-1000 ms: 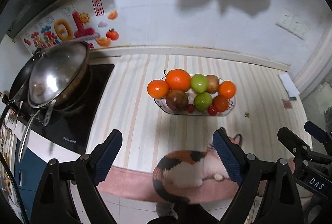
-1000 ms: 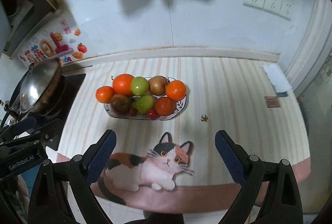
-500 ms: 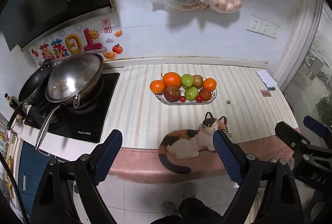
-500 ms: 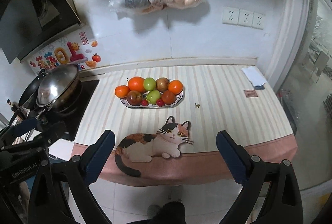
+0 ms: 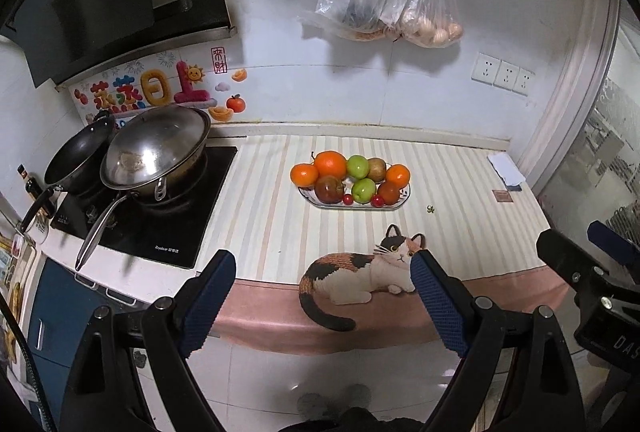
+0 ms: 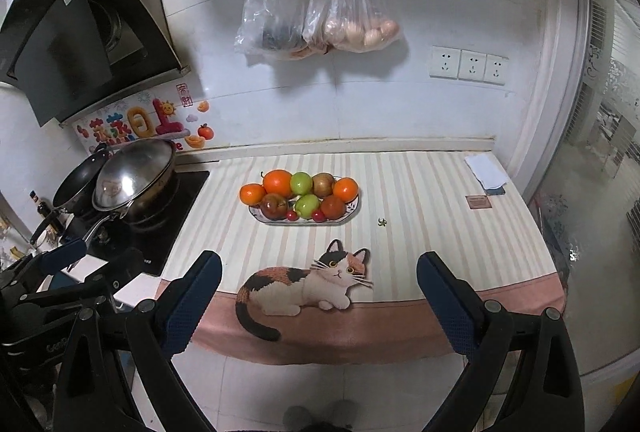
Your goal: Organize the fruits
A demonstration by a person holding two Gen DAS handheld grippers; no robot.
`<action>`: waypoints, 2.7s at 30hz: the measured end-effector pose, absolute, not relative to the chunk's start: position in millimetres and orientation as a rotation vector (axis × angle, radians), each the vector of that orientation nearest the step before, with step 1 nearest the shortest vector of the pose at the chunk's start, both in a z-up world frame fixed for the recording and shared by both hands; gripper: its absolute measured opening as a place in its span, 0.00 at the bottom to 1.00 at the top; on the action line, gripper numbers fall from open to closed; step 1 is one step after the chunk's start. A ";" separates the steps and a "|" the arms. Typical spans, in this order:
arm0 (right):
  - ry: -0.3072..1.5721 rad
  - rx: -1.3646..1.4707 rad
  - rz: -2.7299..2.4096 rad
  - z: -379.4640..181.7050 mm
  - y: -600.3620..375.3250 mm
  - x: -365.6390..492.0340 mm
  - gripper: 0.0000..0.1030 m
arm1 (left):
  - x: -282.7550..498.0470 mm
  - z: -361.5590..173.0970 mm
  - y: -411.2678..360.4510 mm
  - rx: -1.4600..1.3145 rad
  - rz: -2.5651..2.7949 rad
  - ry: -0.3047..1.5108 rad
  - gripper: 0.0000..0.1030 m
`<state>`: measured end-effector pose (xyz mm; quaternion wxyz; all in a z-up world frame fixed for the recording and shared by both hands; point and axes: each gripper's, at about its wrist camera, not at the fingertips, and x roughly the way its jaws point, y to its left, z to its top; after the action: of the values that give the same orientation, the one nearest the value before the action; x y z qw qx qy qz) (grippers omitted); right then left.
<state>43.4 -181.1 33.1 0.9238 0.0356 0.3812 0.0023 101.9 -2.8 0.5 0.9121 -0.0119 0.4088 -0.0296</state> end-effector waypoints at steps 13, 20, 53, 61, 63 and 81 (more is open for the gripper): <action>0.824 0.102 0.033 12.8 -199.3 102.1 0.97 | 150.0 -13.4 -0.3 -0.028 0.009 0.867 0.87; 0.865 0.109 0.048 -8.9 -199.4 143.9 0.97 | 180.6 -31.4 5.9 -0.015 0.040 0.911 0.87; 0.964 0.050 0.046 -45.0 -179.4 189.4 0.97 | 201.8 -52.8 13.2 0.001 0.062 0.967 0.87; 0.959 0.051 0.049 -41.4 -179.7 189.7 0.97 | 202.3 -51.7 15.5 0.002 0.060 0.963 0.87; 0.957 0.053 0.048 -40.2 -179.0 190.4 0.97 | 202.3 -50.9 15.9 0.001 0.060 0.962 0.87; 0.955 0.056 0.056 -35.1 -172.3 192.5 0.97 | 201.7 -45.5 16.4 -0.002 0.065 0.956 0.87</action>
<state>192.5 -172.3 -35.1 0.8874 0.0270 0.4594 0.0268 201.7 16.4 -45.5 0.8873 -0.0009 0.4601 0.0312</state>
